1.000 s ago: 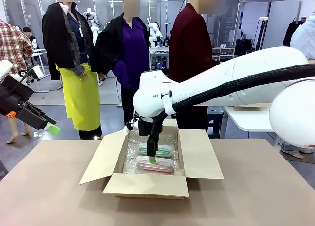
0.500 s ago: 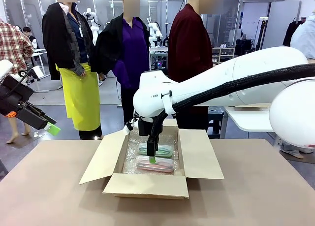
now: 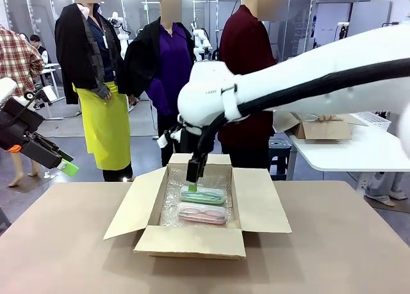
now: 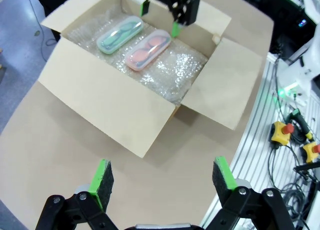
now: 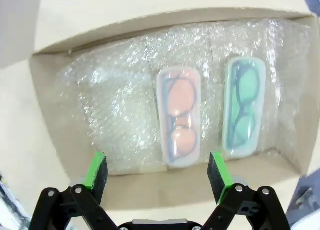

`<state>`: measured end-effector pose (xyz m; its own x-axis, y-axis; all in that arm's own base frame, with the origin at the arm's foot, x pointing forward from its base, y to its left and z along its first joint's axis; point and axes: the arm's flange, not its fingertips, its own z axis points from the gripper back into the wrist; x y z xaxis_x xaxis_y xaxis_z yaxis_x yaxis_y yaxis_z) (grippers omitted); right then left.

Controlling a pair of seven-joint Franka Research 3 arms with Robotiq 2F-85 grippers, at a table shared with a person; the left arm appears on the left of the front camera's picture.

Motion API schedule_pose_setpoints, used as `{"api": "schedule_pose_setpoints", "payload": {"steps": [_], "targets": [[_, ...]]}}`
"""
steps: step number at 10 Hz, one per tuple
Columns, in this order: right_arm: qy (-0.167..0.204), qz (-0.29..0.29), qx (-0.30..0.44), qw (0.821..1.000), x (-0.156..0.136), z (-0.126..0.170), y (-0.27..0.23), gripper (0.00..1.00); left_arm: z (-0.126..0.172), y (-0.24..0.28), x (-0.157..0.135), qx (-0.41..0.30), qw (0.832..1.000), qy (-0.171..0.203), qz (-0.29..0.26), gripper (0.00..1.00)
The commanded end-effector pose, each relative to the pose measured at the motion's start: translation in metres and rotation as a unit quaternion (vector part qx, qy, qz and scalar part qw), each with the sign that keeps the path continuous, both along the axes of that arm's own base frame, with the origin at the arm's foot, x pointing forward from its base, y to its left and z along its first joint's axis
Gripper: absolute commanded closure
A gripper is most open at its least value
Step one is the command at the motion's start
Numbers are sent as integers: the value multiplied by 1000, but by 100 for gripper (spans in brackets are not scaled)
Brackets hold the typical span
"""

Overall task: Pack the glasses set securely to prepare it for shipping.
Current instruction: Position the Package Box on the left side of the table.

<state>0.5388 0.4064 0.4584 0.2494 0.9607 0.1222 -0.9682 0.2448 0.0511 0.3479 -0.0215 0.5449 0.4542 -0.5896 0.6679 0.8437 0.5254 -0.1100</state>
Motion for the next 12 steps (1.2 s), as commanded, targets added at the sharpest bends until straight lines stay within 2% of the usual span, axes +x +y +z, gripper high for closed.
{"api": "schedule_pose_setpoints", "payload": {"steps": [1, 3, 6, 9, 10, 12], "targets": [[7, -66, 43, 997, -27, -5, -44, 0, 0, 2, -1, -12, 1000, -2, -12, 0], [1, -146, 101, 984, -42, -2, -102, 0, 0, 2, -1, -12, 1000, -2, -12, 0], [-16, -210, 150, 966, -67, 0, -160, 0, 0, 2, -1, -12, 1000, -2, -12, 0], [-59, -237, 166, 955, -115, 26, -223, 0, 0, 2, -1, -12, 1000, -2, -12, 0], [-70, -232, 169, 955, -125, 43, -249, 0, 0, 2, -1, -12, 1000, -2, -12, 0], [-104, -219, 183, 953, -132, 52, -296, 0, 0, 2, -1, -12, 1000, -2, -12, 0]]}}
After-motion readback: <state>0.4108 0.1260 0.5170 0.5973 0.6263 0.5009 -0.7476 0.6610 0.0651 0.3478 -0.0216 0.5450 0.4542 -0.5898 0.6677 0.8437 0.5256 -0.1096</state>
